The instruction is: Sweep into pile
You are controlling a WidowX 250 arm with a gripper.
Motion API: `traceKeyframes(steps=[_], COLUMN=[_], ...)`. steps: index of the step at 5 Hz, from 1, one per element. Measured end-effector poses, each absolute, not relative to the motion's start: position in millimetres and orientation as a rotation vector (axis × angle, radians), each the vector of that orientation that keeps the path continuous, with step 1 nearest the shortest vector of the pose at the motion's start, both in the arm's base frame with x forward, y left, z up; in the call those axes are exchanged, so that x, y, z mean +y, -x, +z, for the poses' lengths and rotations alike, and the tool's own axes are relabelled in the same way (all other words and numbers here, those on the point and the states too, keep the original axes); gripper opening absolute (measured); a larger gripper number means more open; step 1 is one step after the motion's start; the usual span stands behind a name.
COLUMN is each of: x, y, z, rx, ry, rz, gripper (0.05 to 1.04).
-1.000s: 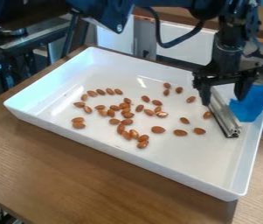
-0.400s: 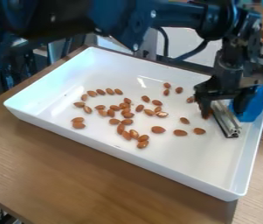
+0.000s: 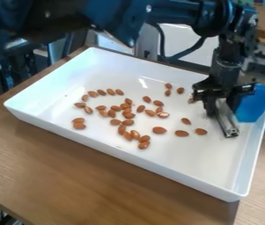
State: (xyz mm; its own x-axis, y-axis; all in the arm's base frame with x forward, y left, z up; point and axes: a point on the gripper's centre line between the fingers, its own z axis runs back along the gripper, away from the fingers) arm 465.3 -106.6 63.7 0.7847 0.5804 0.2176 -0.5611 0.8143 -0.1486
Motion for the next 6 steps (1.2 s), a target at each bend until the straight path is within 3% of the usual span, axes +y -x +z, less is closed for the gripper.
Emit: traceKeyframes(steps=[1,6], x=[-94,-3], y=[-461,-414], z=[66,59], rx=[-0.25,-0.224], ry=[0.082,0.105], rz=[0.615,0.757], gripper=[0.437,0.436])
